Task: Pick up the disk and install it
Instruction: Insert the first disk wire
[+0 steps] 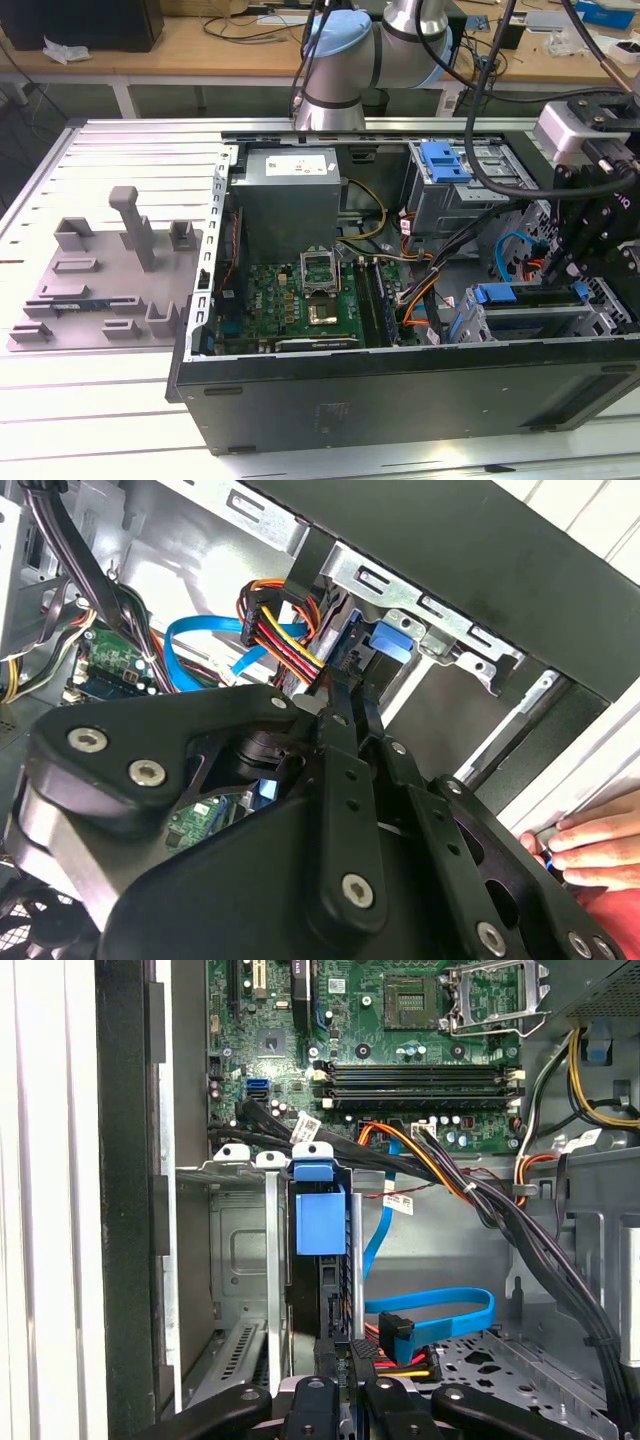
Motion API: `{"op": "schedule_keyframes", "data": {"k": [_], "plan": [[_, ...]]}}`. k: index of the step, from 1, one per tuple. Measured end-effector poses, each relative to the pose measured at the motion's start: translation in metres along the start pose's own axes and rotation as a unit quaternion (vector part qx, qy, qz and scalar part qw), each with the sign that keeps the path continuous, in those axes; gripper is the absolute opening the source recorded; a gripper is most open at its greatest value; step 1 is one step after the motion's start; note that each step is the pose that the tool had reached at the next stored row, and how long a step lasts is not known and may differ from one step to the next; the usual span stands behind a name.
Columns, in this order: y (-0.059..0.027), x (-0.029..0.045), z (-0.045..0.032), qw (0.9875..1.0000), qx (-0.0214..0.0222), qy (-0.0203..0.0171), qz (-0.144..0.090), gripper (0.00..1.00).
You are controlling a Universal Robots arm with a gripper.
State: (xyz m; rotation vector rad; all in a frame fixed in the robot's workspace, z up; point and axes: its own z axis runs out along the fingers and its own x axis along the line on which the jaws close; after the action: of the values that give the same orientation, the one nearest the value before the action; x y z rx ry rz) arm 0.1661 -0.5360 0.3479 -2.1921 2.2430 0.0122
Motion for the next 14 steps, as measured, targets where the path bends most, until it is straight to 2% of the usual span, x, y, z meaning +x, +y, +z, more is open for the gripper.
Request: {"op": "schedule_keyframes", "data": {"k": [14], "plan": [[0.0000, 0.0003, 0.0027, 1.0000, 0.0000, 0.0000, 0.000, 0.17]]}}
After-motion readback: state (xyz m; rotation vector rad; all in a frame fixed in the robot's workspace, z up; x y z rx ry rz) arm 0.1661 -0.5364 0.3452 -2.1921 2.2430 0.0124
